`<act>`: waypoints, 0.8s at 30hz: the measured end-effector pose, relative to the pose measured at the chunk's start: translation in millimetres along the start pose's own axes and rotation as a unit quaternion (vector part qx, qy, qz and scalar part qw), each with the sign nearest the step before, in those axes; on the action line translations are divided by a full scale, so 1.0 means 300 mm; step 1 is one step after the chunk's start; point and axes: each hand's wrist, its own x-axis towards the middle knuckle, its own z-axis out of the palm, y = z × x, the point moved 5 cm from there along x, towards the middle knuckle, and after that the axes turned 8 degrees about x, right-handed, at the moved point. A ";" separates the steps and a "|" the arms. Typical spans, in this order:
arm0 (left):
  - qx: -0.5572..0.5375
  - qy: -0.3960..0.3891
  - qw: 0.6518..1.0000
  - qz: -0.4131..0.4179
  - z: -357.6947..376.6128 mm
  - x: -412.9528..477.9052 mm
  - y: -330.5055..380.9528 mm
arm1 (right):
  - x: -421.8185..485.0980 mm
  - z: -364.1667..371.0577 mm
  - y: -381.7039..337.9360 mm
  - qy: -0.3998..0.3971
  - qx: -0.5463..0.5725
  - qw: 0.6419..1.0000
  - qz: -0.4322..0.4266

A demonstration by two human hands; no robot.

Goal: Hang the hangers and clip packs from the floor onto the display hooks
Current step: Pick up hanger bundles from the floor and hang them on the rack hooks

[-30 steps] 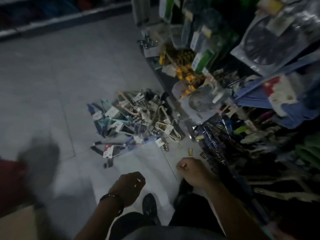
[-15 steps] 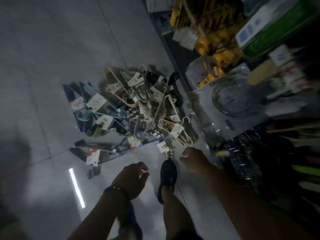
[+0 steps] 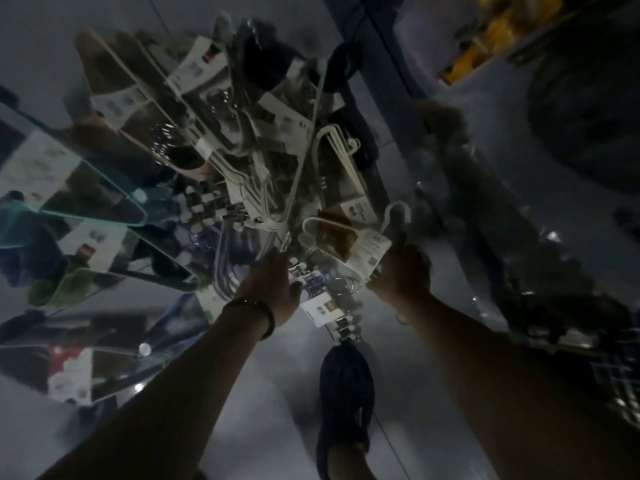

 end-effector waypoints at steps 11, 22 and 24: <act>-0.240 0.107 0.964 -0.041 0.119 -0.089 -0.023 | -0.223 0.000 0.006 0.001 0.192 0.981 0.028; -0.660 -0.090 0.724 -0.180 0.171 -0.334 0.024 | -0.694 0.097 -0.143 -0.014 0.316 0.949 0.020; -0.655 -0.083 0.727 -0.186 0.189 -0.380 -0.028 | -0.755 0.135 -0.176 -0.046 0.299 0.953 -0.006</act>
